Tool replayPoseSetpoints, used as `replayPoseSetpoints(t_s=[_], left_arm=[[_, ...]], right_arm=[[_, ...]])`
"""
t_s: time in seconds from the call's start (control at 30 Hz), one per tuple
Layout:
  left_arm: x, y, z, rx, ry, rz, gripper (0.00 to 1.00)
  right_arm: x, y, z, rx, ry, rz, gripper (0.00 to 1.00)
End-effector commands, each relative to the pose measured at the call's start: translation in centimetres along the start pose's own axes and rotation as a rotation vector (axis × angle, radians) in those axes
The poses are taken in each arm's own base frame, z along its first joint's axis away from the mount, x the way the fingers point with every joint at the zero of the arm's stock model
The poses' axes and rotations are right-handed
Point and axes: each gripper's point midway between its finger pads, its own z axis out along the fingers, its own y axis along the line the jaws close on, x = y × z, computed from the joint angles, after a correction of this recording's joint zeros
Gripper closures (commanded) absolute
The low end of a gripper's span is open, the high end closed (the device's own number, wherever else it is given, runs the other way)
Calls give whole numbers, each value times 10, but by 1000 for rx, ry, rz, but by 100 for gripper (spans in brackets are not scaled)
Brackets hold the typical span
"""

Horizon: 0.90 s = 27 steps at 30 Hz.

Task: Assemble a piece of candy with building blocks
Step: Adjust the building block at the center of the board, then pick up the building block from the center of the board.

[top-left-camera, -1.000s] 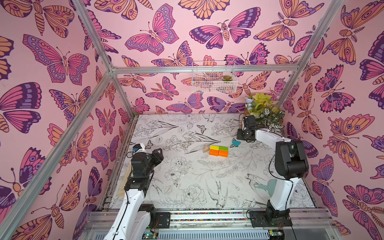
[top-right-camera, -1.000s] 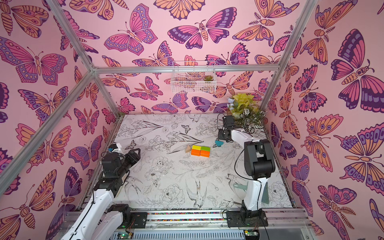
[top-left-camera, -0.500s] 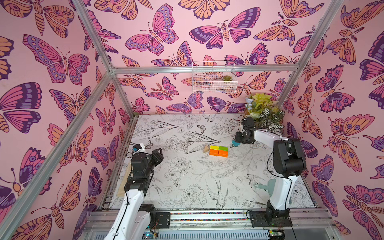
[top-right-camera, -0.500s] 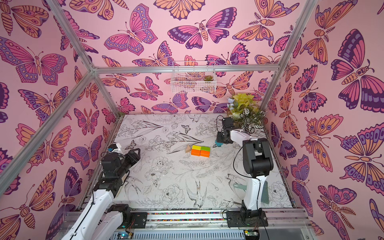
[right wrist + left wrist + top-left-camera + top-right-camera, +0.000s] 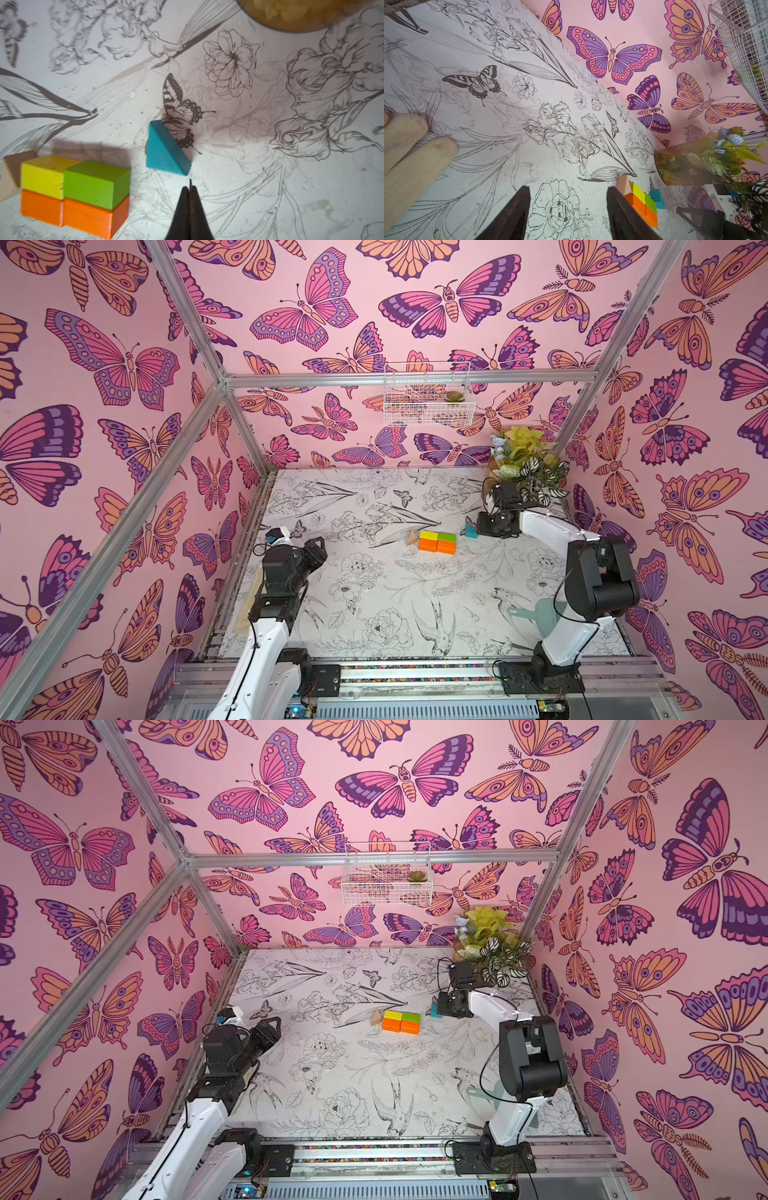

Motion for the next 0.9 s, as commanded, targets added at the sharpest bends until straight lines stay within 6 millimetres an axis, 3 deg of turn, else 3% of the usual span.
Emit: replayPoseSetpoints(t_s=[0.0,0.13,0.23,0.37,0.87], left_arm=[[6,4,1,-14,20,3,38],[6,4,0,-11,18,4,38],[6,4,-2,-8,13,2,38],[7,5,-4,-5,7,-2,38],[8,5,-2,-10,16,-16,37]], right_arm=[[-5,14,-17,-29,-46,-21,89],[-6,33,-15,-113,-33,-85,59],[2,44,-4,-165,39,-133,52],[7,45,2,-137,55,-221,47],[5,27,24,-1,95,-408,47]])
